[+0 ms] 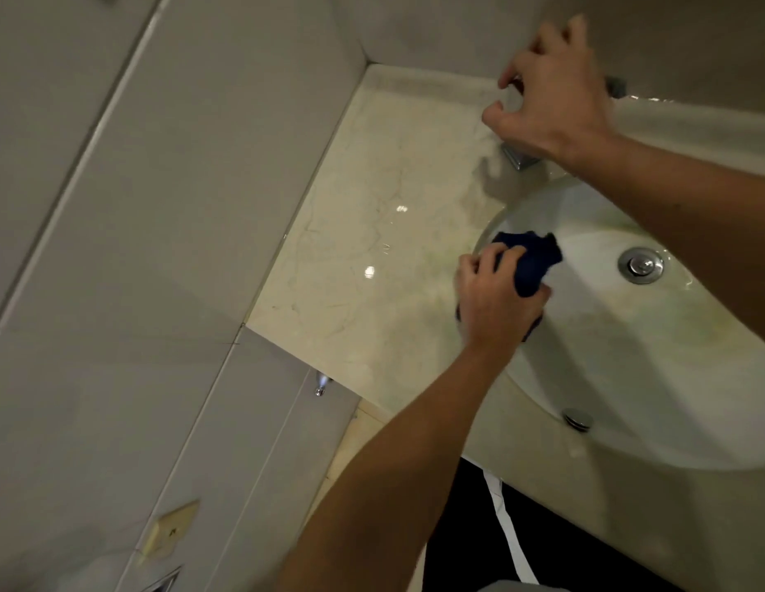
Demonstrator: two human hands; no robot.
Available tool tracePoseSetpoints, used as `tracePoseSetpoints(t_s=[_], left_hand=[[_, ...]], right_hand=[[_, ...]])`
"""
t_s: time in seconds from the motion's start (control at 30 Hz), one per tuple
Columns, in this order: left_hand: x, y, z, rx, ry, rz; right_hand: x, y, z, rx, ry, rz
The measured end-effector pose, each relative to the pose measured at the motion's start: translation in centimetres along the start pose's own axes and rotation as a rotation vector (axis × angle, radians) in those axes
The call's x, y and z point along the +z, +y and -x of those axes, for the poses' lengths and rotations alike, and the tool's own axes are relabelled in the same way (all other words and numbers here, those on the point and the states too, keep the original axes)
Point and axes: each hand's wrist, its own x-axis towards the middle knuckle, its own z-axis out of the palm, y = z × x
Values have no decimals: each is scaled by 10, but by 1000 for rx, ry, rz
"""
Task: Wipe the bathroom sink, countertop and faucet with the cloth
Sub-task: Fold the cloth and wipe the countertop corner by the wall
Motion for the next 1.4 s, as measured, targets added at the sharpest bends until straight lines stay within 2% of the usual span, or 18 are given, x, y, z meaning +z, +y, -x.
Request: tracePoseSetpoints(t_s=[0.07,0.13,0.2,0.3,0.47,0.53,0.63,0.7,0.87,1.13,1.23,1.33,1.4], left_hand=[[1,20,-4,10,27,109],[-9,23,-6,-70,38,226],[-29,5,-7,-131,75,309],[-77,-45,-12,-191,141,304],[-156,-165,-22,-325,161,91],[-171,-212,-26,-406,107,-26],[-177,-249,-23,-412,-53,-212],[-172,-253,-18,-398,-48,-258],[-137,-209,23,-434,49,-141],[-61,-66,114,-379,105,-122],[-31,-5,128,-378,32,-83],[-3,47,122,-168,-99,-5],[8,68,110,-92,-171,95]], right_hand=[[-1,1,0,7,7,-26],[-2,2,0,8,11,-33],[-2,2,0,9,13,-37],[-3,1,-1,18,6,-44],[-1,1,-2,17,4,-29],[1,2,-3,15,2,-4],[3,1,-3,14,-6,17],[5,1,-2,19,-6,19],[5,-1,2,34,-6,22],[-1,-5,6,45,-16,24],[-2,-6,7,55,-10,8],[-3,-7,7,63,-7,4],[-5,-6,6,54,-8,16]])
